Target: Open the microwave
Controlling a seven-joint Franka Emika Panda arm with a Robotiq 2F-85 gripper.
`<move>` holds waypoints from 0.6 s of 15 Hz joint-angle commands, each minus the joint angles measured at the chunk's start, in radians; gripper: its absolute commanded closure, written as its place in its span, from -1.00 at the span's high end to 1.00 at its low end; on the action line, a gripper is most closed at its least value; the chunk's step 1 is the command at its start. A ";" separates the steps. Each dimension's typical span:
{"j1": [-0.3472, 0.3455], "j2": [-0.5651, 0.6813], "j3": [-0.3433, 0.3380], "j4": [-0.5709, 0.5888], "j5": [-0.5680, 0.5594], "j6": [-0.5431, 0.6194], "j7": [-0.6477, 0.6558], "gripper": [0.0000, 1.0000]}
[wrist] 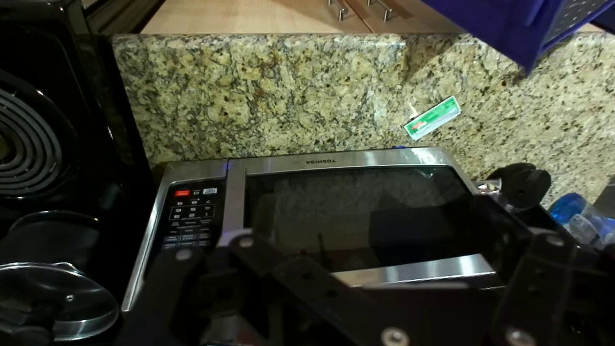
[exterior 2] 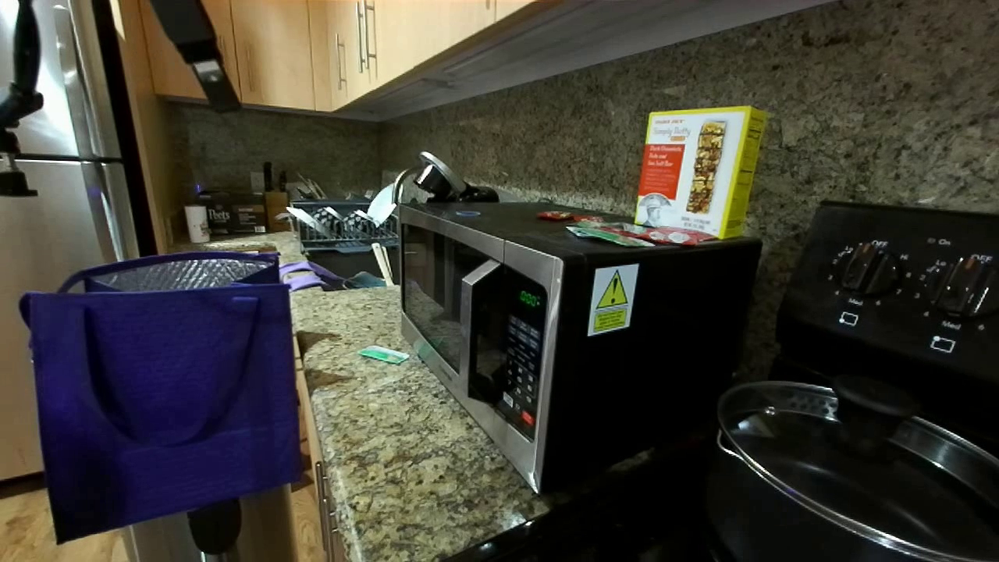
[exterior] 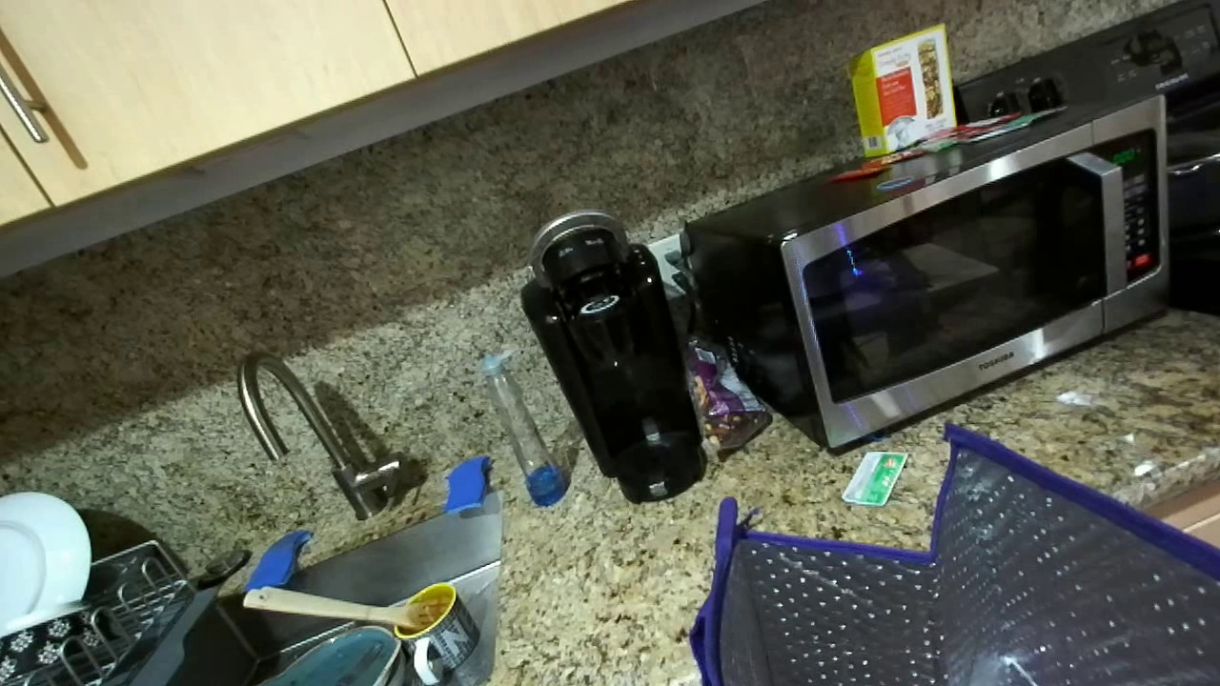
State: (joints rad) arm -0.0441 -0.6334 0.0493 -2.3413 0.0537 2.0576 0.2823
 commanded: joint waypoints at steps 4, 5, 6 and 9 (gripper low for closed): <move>-0.071 0.349 0.005 0.242 -0.141 0.008 0.029 1.00; -0.073 0.398 0.001 0.273 -0.167 0.016 0.035 1.00; -0.075 0.433 -0.005 0.299 -0.196 0.015 0.037 1.00; -0.064 0.539 -0.037 0.361 -0.222 0.024 0.037 1.00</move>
State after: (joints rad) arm -0.1088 -0.1981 0.0277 -2.0602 -0.1339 2.0713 0.3007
